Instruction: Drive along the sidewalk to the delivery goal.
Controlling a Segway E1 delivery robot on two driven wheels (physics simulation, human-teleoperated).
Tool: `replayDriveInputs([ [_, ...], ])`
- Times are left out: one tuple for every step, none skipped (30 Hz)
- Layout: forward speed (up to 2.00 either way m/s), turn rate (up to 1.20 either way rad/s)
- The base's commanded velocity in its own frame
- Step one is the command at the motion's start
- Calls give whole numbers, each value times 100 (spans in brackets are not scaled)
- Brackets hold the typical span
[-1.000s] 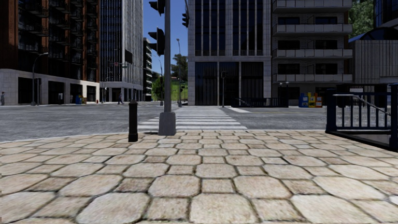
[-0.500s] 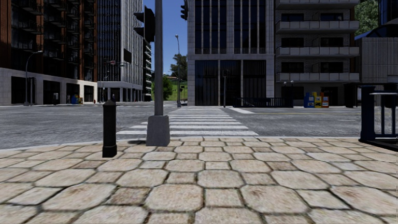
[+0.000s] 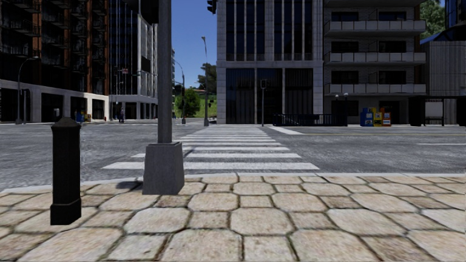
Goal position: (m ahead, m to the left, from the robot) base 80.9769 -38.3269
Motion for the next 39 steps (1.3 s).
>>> replayDriveInputs([
  [200,-7],
  [200,-4],
  [200,0],
  [200,0],
  [200,0],
  [200,0],
  [200,0],
  [200,0],
  [200,0],
  [200,0],
  [200,0],
  [200,0],
  [200,0],
  [200,0],
  [200,0],
  [200,0],
  [200,-6],
  [200,-21],
  [200,-25],
  [200,-26],
  [200,-27],
  [200,-27],
  [200,-27],
  [200,-4],
  [200,0],
  [200,0],
  [200,0],
  [200,0],
  [200,0],
  [200,0],
  [200,0],
  [200,0],
  [200,0],
  [200,0],
  [200,0],
  [200,0],
  [200,0],
  [200,0],
  [200,0],
])
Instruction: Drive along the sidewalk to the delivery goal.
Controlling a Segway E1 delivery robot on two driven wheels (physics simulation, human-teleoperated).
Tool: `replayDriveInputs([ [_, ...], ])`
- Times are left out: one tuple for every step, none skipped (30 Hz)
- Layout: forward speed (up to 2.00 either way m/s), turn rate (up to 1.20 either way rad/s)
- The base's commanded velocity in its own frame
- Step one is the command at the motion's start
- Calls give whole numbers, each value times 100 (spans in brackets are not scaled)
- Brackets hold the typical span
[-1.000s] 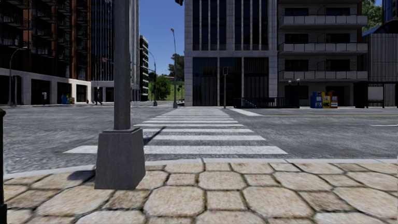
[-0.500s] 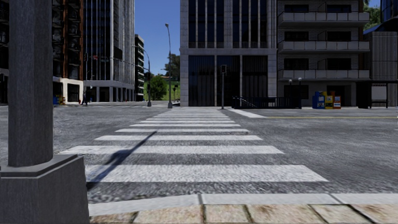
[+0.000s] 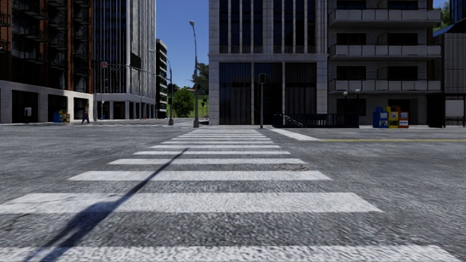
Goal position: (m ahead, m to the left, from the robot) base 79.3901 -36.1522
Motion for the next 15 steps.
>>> replayDriveInputs([
  [200,0],
  [200,0],
  [200,0],
  [200,0],
  [200,0],
  [200,0],
  [200,0],
  [200,0],
  [200,0],
  [200,0],
  [200,0],
  [200,0],
  [200,0],
  [200,0],
  [200,0],
])
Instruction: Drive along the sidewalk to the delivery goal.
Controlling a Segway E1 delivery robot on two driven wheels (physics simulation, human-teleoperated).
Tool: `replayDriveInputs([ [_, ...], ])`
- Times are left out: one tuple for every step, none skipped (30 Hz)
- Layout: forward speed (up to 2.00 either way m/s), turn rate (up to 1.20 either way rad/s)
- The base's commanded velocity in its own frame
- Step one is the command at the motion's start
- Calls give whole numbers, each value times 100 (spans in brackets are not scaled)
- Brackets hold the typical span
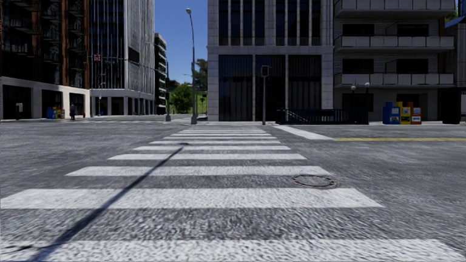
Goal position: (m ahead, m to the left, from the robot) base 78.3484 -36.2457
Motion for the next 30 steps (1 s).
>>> replayDriveInputs([
  [200,0],
  [200,0],
  [200,0],
  [200,0],
  [200,0],
  [200,0],
  [200,3],
  [200,13],
  [200,27],
  [200,34],
  [200,34],
  [200,36],
  [200,36],
  [200,36],
  [200,36],
  [200,19],
  [200,19],
  [200,3],
  [200,0],
  [200,0],
  [200,0],
  [200,0],
  [200,0],
  [200,0],
  [200,0],
  [200,0],
  [200,0],
  [200,0],
  [200,0],
  [200,0],
])
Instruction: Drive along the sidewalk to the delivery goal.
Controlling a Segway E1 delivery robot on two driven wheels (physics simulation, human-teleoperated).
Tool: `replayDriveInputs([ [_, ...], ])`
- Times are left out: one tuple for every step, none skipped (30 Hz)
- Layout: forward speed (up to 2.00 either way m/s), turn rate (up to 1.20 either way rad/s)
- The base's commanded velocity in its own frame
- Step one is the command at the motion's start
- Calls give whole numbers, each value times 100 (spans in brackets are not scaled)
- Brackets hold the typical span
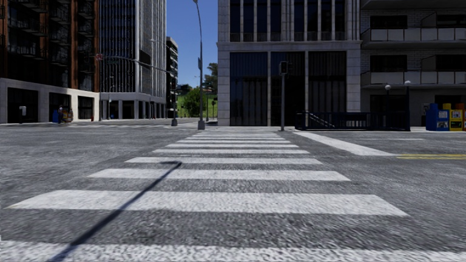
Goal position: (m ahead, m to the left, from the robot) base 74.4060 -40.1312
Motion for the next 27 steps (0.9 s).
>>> replayDriveInputs([
  [200,0],
  [200,0],
  [200,0],
  [200,0],
  [200,0],
  [200,0],
  [200,0],
  [200,0],
  [200,0],
  [200,0],
  [200,0],
  [200,0],
  [200,0],
  [200,0],
  [200,0],
  [200,0],
  [200,0],
  [200,0],
  [200,0],
  [200,0],
  [200,0],
  [200,0],
  [200,0],
  [200,0],
  [200,0],
  [200,0],
  [200,0],
])
